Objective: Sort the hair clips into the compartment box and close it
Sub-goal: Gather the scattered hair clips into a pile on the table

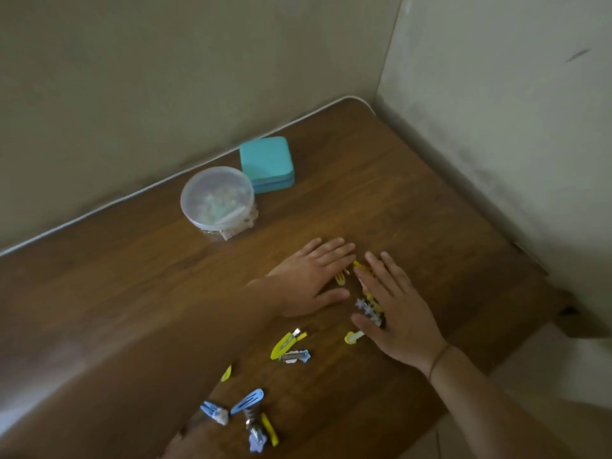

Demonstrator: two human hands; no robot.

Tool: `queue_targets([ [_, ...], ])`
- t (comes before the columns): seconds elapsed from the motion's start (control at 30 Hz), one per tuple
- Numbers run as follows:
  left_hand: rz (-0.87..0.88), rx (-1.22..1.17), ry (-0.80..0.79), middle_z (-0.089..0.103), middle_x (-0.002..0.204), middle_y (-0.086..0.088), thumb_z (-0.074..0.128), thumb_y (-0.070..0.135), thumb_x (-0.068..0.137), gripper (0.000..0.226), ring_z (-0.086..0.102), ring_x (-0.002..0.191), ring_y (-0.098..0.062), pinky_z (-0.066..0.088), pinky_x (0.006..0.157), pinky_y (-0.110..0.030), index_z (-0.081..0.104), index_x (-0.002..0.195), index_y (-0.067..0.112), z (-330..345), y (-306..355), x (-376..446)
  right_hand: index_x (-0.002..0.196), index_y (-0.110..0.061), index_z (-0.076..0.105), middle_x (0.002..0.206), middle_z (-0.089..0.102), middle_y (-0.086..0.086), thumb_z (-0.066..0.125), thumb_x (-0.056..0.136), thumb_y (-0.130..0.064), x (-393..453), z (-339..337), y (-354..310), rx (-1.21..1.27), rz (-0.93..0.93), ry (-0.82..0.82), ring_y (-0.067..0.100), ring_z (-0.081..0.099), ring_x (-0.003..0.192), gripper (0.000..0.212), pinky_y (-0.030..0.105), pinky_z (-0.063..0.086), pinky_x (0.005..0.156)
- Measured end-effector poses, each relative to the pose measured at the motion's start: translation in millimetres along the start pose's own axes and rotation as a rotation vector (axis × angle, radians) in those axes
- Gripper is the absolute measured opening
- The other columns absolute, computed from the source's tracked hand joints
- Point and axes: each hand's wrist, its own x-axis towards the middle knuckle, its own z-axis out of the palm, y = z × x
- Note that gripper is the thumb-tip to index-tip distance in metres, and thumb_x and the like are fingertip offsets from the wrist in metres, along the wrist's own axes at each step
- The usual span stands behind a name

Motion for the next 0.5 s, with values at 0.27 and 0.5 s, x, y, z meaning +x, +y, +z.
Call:
queue_targets([
  [0.27, -0.107, -0.153, 0.128, 0.018, 0.166, 0.001, 0.027, 0.062, 0.098, 0.075, 0.002, 0.154, -0.010, -0.001, 0.125, -0.036, 0.020, 0.158, 0.017, 29, 2, -92, 0.148, -0.021, 0.034, 0.160, 0.020, -0.003, 0.034, 0.091, -0.069, -9, 29, -72, 0.100, -0.141, 0.000, 0.017, 0.005, 0.149, 0.075, 0.046, 0.022, 0.117],
  [0.5, -0.252, -0.170, 0.210, 0.025, 0.164, 0.005, 0.025, 0.063, 0.100, 0.070, 0.006, 0.153, -0.008, 0.007, 0.125, -0.044, 0.030, 0.155, 0.020, 48, 4, -204, 0.150, -0.032, 0.026, 0.161, 0.010, -0.011, 0.032, 0.090, -0.072, -18, 50, -141, 0.138, -0.253, -0.105, 0.012, -0.004, 0.149, 0.072, 0.042, 0.012, 0.119],
])
